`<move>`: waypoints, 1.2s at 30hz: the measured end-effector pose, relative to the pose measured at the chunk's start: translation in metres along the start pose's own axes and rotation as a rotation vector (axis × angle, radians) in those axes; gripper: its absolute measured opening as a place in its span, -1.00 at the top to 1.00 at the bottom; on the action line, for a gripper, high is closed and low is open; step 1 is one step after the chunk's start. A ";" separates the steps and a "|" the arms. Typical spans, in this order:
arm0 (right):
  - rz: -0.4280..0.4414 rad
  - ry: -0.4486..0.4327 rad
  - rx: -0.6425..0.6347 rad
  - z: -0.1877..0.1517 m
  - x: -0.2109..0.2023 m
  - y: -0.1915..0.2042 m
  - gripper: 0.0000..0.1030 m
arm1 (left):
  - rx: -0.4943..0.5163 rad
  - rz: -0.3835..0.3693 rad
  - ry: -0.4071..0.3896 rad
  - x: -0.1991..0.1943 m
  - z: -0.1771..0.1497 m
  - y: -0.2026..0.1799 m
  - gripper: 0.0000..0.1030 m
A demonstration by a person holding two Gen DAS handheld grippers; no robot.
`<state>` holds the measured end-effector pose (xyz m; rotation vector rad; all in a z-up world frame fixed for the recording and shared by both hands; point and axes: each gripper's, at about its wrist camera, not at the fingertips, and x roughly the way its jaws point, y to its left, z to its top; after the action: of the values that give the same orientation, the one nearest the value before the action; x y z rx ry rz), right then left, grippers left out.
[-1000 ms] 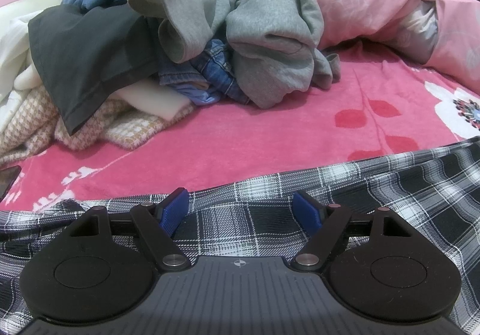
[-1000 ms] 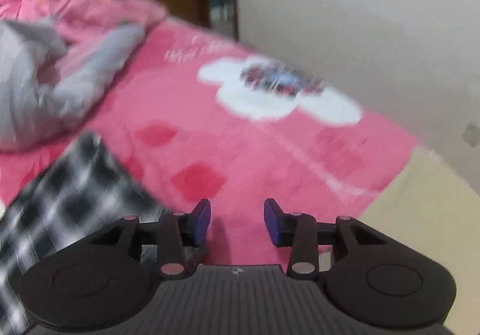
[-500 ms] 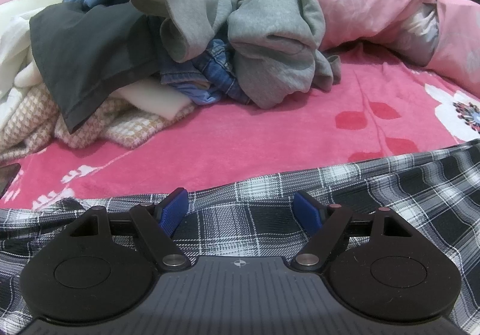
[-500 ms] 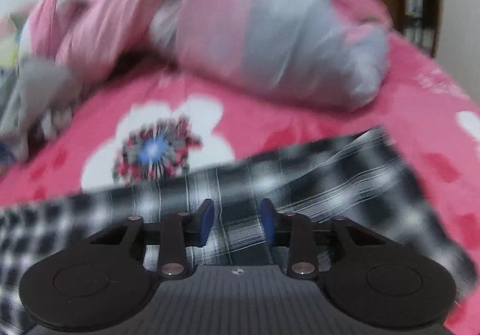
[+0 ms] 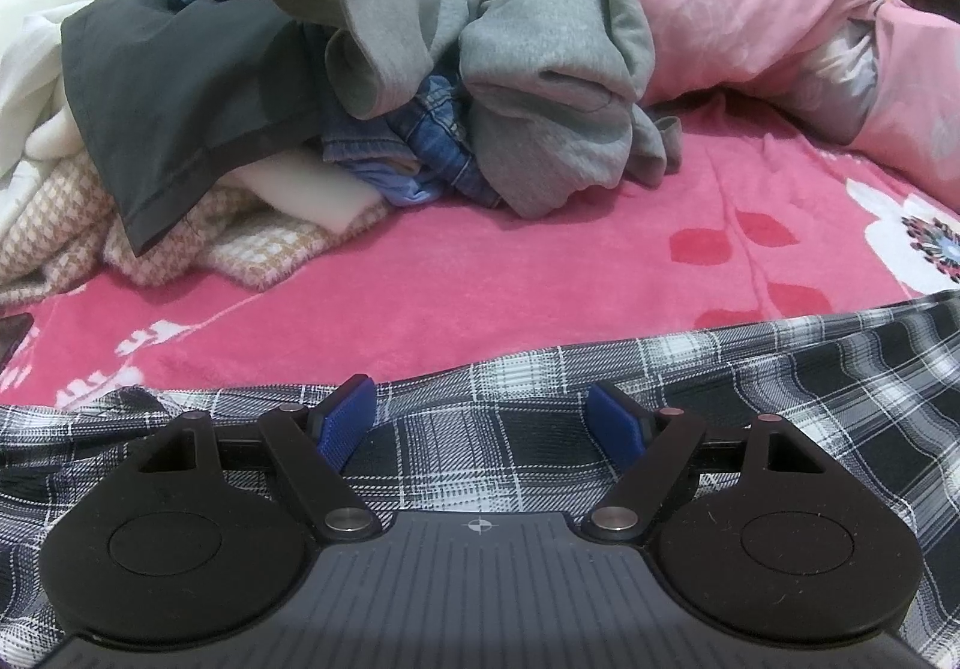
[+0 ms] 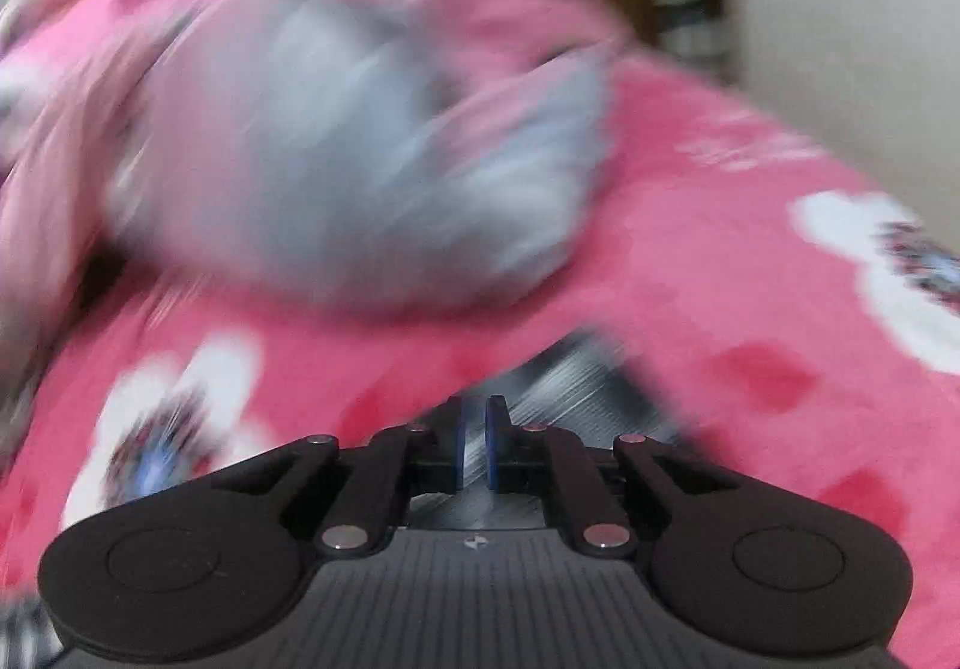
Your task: Fold clothes
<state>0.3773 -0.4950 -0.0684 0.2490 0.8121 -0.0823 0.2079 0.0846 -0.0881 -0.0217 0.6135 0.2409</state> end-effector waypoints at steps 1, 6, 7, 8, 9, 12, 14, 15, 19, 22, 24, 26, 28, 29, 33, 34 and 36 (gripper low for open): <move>-0.009 0.042 -0.033 -0.002 0.009 0.007 0.86 | 0.000 0.000 0.000 0.000 0.000 0.000 -0.53; -0.157 0.000 0.087 0.024 0.057 -0.013 0.97 | -0.009 -0.006 0.001 0.000 0.000 0.001 -0.54; -0.189 -0.008 0.147 0.028 0.056 -0.021 0.97 | -0.011 -0.008 0.002 0.000 0.000 0.002 -0.54; -0.201 -0.006 0.207 0.031 0.051 -0.030 0.97 | -0.014 -0.010 0.003 0.001 0.000 0.002 -0.54; -0.212 -0.004 0.268 0.033 0.045 -0.039 0.96 | -0.017 -0.012 0.004 0.001 0.000 0.003 -0.54; -0.196 -0.033 0.280 0.025 0.003 -0.042 0.85 | -0.027 -0.019 0.003 0.001 0.000 0.003 -0.55; -0.177 -0.064 0.210 0.012 -0.041 -0.035 0.83 | -0.039 -0.029 0.000 0.000 0.001 0.005 -0.56; -0.164 -0.080 0.185 0.005 -0.063 -0.031 0.76 | -0.050 -0.038 -0.004 -0.001 0.001 0.007 -0.56; -0.029 -0.126 0.169 -0.023 -0.155 -0.019 0.64 | -0.123 -0.076 -0.066 -0.019 0.008 0.018 -0.56; 0.055 -0.157 0.132 -0.047 -0.206 0.001 0.60 | -0.155 -0.100 -0.114 -0.046 0.016 0.021 -0.56; 0.103 -0.170 0.098 -0.061 -0.230 0.021 0.53 | -0.187 -0.137 -0.130 -0.066 0.020 0.025 -0.56; 0.167 -0.168 0.062 -0.074 -0.244 0.051 0.48 | -0.209 -0.167 -0.141 -0.087 0.021 0.029 -0.56; 0.227 -0.157 0.016 -0.089 -0.249 0.085 0.44 | -0.232 -0.202 -0.149 -0.111 0.019 0.039 -0.56; 0.254 -0.153 -0.011 -0.097 -0.248 0.103 0.43 | -0.248 -0.219 -0.153 -0.122 0.017 0.046 -0.57; 0.367 -0.133 -0.140 -0.136 -0.241 0.187 0.34 | -0.321 -0.253 -0.177 -0.161 0.001 0.083 -0.59; 0.398 -0.127 -0.172 -0.147 -0.240 0.208 0.32 | -0.339 -0.247 -0.184 -0.170 -0.004 0.096 -0.60; 0.454 -0.114 -0.259 -0.169 -0.239 0.252 0.32 | -0.374 -0.224 -0.189 -0.186 -0.014 0.122 -0.60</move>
<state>0.1354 -0.2136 0.0413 0.1771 0.6288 0.4297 0.0252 0.1612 0.0130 -0.4219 0.3668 0.1356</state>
